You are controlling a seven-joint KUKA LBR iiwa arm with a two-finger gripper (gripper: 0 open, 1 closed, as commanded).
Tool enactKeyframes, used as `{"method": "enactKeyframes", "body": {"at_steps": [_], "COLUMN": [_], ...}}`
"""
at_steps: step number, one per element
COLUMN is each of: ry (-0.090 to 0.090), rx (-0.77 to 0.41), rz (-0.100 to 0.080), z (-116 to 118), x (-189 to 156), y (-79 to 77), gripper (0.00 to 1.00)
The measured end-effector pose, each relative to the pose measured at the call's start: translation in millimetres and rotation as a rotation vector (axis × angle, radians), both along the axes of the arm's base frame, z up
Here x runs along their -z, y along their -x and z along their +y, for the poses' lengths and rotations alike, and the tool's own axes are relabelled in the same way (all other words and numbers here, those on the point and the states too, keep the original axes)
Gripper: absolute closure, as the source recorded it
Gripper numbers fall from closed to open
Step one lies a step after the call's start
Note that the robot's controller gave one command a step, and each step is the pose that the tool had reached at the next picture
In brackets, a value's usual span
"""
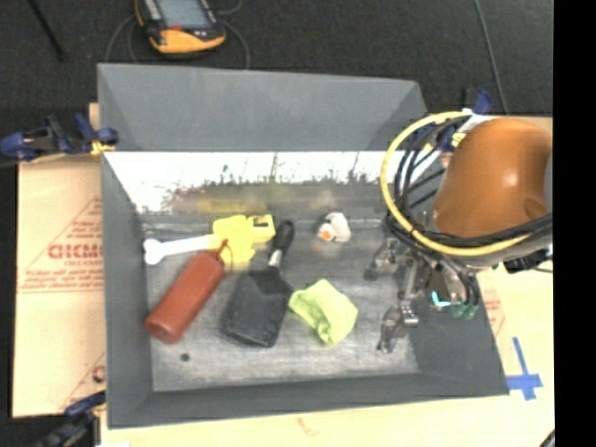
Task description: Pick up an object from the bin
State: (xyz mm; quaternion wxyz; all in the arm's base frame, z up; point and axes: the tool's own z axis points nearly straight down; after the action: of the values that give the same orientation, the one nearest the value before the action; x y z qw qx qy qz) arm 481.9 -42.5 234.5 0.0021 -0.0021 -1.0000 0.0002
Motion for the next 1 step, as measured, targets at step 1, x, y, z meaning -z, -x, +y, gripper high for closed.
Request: {"method": "enactKeyframes", "body": {"at_steps": [1], "ry": [0.001], "rx": [-0.002], "rz": [-0.008], "z": [0.1], "x": [-3.4], "y": [-1.5], "gripper": [0.00]}}
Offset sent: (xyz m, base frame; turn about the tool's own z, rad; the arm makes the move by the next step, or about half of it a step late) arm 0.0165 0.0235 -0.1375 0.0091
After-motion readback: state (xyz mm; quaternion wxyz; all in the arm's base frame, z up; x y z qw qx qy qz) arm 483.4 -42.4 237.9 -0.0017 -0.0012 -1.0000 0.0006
